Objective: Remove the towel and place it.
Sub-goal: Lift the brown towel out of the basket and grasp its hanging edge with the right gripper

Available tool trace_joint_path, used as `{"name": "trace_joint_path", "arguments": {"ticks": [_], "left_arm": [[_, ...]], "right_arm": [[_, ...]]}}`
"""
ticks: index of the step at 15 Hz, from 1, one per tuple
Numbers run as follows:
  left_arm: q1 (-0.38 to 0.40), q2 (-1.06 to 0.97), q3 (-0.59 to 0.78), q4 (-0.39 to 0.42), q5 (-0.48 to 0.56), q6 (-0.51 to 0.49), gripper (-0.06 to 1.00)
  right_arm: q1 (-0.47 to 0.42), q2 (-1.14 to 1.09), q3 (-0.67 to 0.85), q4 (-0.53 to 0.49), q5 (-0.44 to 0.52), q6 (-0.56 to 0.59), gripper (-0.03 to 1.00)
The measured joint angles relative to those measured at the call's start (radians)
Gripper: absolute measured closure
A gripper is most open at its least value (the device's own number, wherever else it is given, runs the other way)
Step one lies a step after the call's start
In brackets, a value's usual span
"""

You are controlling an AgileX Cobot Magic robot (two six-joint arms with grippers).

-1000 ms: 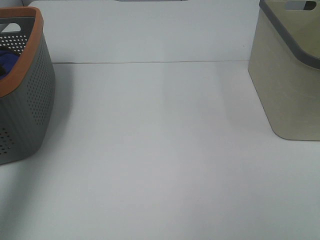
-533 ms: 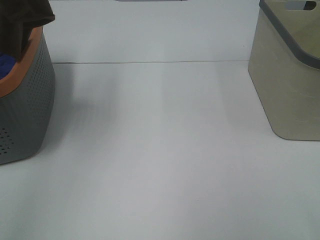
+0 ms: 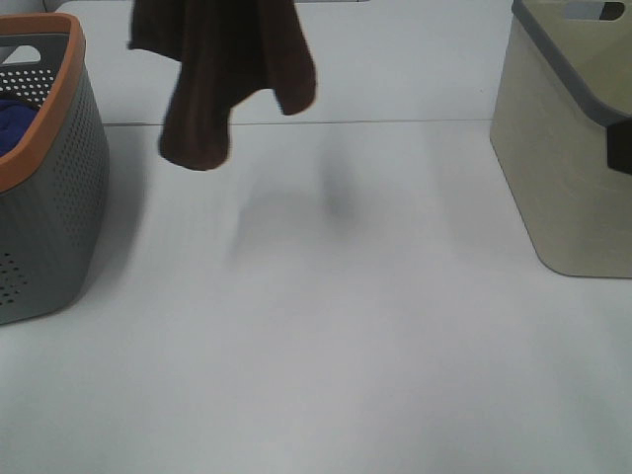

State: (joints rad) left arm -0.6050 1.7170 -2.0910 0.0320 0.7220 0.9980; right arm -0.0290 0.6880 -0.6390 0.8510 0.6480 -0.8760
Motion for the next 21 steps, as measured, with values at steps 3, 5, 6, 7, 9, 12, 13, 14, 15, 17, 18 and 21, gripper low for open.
{"name": "trace_joint_path", "arguments": {"ticks": [3,5,6,7,9,12,13,14,15,17,18,21], "left_arm": [[-0.062,0.043,0.0,0.0,-0.019,-0.002,0.94],[-0.096,0.076,0.0,0.0,-0.047,-0.004,0.94],[-0.108,0.092,0.0,0.0,-0.061,-0.004,0.94],[-0.119,0.103,0.0,0.0,-0.067,-0.004,0.94],[-0.133,0.112,0.0,0.0,-0.067,-0.004,0.94],[-0.142,0.113,0.0,0.0,-0.067,-0.008,0.94],[-0.144,0.113,0.0,0.0,-0.067,-0.008,0.94],[-0.144,0.113,0.0,-0.003,-0.067,-0.008,0.94],[-0.145,0.114,0.0,-0.004,-0.067,-0.009,0.94],[-0.145,0.114,0.0,-0.01,-0.067,-0.011,0.94],[-0.145,0.114,0.0,-0.011,-0.067,-0.011,0.94],[-0.145,0.114,0.0,-0.022,-0.061,-0.011,0.94]], "right_arm": [[0.0,0.107,0.0,0.181,-0.004,-0.191,0.12],[0.0,0.19,0.0,0.345,-0.004,-0.379,0.12],[0.0,0.229,0.0,0.427,0.0,-0.463,0.12],[0.0,0.268,0.0,0.499,0.012,-0.541,0.12],[0.009,0.349,0.0,0.626,0.073,-0.673,0.12],[0.11,0.444,0.0,0.711,0.079,-0.773,0.12],[0.162,0.476,0.0,0.731,0.049,-0.803,0.12],[0.219,0.508,0.0,0.755,0.007,-0.83,0.12],[0.264,0.536,0.0,0.778,-0.039,-0.853,0.12],[0.329,0.621,0.0,0.859,-0.123,-0.972,0.12],[0.332,0.651,-0.002,0.866,-0.129,-1.021,0.12],[0.332,0.727,-0.051,0.875,-0.157,-1.085,0.12]]}}
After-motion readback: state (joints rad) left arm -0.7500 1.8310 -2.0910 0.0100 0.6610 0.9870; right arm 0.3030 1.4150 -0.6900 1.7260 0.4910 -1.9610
